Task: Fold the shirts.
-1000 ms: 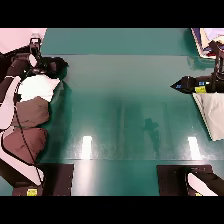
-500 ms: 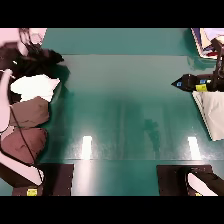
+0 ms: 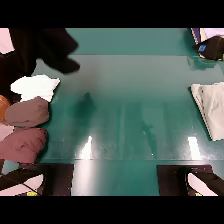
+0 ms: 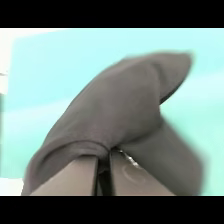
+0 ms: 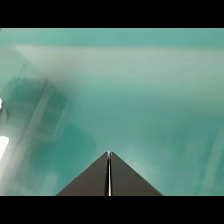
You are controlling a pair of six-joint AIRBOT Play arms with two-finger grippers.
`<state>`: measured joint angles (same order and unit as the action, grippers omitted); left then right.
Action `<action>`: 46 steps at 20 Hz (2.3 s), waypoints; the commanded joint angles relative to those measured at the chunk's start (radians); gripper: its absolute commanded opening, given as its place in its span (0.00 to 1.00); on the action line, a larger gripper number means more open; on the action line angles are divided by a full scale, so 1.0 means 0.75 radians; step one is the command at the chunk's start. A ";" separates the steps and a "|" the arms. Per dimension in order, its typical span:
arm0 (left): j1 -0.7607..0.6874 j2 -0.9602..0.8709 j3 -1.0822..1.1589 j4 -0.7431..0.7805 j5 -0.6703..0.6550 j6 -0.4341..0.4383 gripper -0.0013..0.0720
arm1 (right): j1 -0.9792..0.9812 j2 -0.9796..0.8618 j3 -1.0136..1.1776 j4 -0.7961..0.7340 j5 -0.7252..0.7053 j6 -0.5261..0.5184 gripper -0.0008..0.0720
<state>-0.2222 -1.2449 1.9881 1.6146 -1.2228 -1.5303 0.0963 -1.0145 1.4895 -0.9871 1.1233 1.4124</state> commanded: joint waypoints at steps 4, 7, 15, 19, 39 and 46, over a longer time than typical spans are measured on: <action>-0.554 0.066 -0.453 -0.043 -0.079 -0.130 0.06 | 0.000 0.001 0.150 -0.012 0.148 -0.001 0.04; -0.654 0.066 -0.780 -0.148 0.201 -0.129 0.65 | 0.000 0.003 0.150 -0.012 0.215 0.000 0.04; -0.191 0.065 -1.012 -0.216 0.183 -0.179 0.70 | 0.000 0.000 0.149 -0.011 0.238 0.000 0.04; -0.011 -0.060 -1.163 -0.528 0.359 -0.085 0.70 | 0.000 0.000 0.149 -0.011 0.241 0.000 0.04; 0.023 -0.344 -0.892 -0.862 0.269 0.192 0.06 | -0.042 -0.062 -0.867 0.016 0.246 0.001 0.66; 0.023 -0.344 -0.893 -0.821 0.271 0.202 0.06 | 0.286 -0.419 -1.022 0.231 -0.094 -0.050 0.62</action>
<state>-0.2054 -1.5040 1.3148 0.9882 -1.0199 -1.3853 0.2214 -1.2289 0.7395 -0.8658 1.1557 1.3884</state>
